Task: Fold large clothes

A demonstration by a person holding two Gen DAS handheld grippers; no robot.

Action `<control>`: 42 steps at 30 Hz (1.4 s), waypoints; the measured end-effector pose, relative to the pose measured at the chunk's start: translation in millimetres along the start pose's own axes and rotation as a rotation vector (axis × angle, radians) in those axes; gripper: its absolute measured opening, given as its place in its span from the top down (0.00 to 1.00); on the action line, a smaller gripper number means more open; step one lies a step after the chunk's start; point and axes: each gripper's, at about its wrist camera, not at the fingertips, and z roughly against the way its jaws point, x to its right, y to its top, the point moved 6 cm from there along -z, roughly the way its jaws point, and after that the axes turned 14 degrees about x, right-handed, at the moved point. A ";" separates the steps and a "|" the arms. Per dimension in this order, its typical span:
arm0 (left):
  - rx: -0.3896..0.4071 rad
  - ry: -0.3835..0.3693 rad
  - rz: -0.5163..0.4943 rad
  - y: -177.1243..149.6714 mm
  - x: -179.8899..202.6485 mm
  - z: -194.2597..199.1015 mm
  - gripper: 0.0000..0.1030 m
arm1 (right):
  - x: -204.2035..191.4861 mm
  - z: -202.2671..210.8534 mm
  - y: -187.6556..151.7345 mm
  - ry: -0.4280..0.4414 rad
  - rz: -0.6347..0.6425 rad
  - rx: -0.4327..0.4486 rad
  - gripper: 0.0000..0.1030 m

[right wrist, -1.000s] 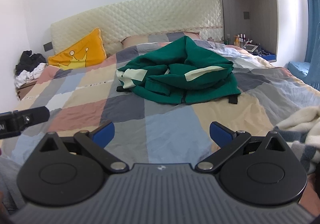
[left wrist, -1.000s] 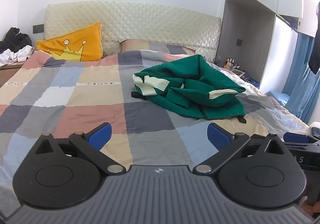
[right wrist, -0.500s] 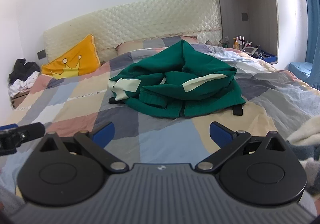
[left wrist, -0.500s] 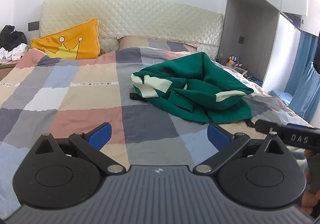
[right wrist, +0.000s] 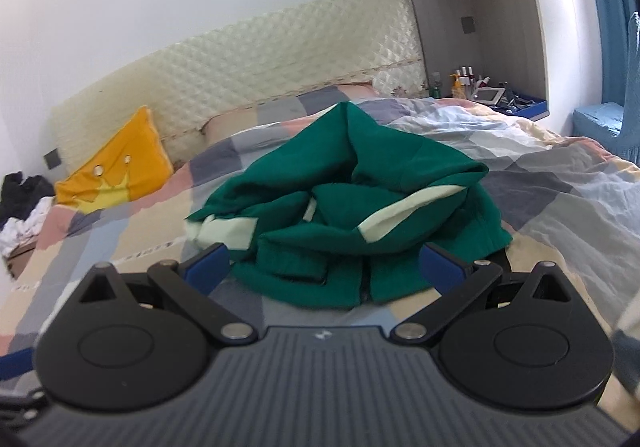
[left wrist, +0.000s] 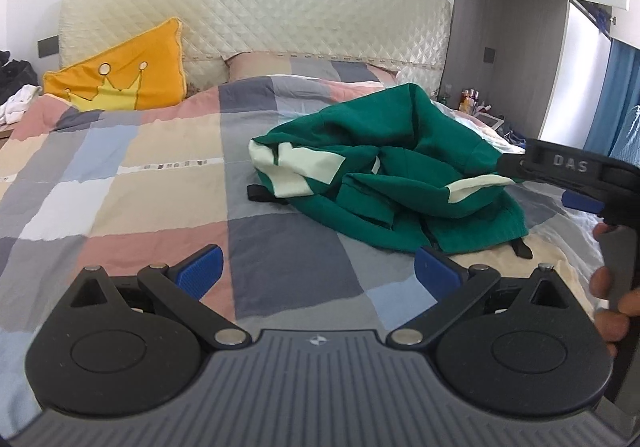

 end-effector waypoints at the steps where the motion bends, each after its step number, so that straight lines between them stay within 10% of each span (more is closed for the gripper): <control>1: -0.011 -0.002 0.003 1.0 0.9 -10.7 0.00 | 1.6 -8.8 -0.5 -0.003 -0.007 -0.002 0.00; 13: -0.019 -0.060 0.145 16.3 15.3 -130.9 0.01 | 38.8 -104.8 5.3 0.067 -0.249 0.045 0.01; 23: -0.041 -0.147 0.307 21.2 25.1 -248.9 0.02 | 73.6 -178.0 -14.2 0.061 -0.462 -0.008 0.20; 42: -0.133 -0.169 0.654 23.0 17.9 -457.7 0.03 | 154.4 -248.1 -62.3 -0.152 -0.777 -0.057 0.19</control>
